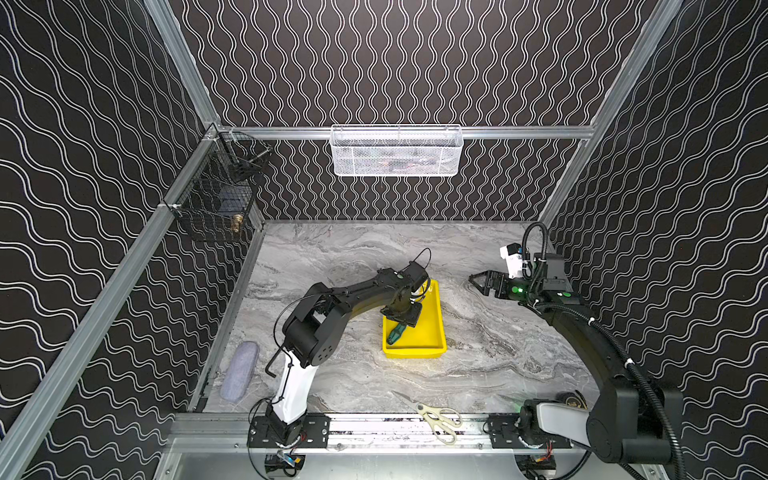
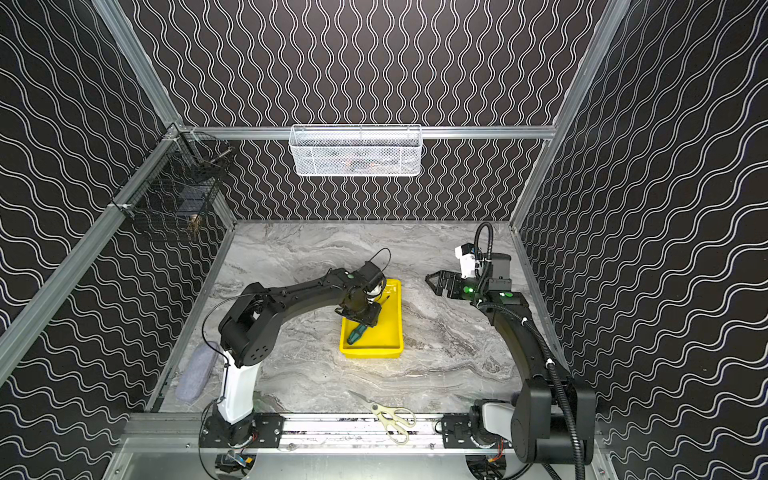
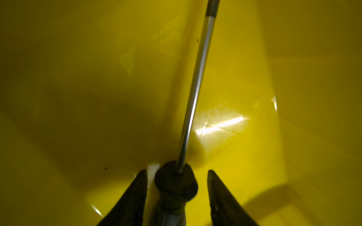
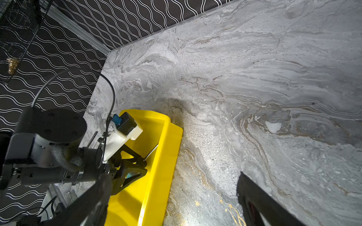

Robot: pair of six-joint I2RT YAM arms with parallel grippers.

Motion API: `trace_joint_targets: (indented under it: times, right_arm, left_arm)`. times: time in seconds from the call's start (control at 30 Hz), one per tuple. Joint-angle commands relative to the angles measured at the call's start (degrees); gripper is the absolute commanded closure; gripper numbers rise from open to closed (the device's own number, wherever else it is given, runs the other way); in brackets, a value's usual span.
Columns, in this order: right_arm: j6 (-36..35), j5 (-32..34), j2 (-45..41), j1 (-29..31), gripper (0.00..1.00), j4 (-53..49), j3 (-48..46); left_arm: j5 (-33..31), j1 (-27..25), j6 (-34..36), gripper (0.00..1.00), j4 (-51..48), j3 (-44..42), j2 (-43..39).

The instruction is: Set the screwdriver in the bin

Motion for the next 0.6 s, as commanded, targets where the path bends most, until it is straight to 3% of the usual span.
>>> trace_joint_targets:
  times: [0.0, 0.33, 0.57]
  right_arm:
    - [-0.86, -0.48, 0.06, 0.10, 0.00, -0.35, 0.58]
    - [-0.89, -0.48, -0.20, 0.10, 0.00, -0.47, 0.67]
    - [-0.96, -0.58, -0.29, 0.10, 0.01, -0.77, 0.83]
  left_arm:
    - [0.04, 0.22, 0.16, 0.41, -0.26, 0.76, -0.48]
    - [-1.43, 0.30, 0.85, 0.10, -3.01, 4.25, -3.00]
    - [-2.86, 0.39, 1.62, 0.01, -5.11, 6.28, -7.08]
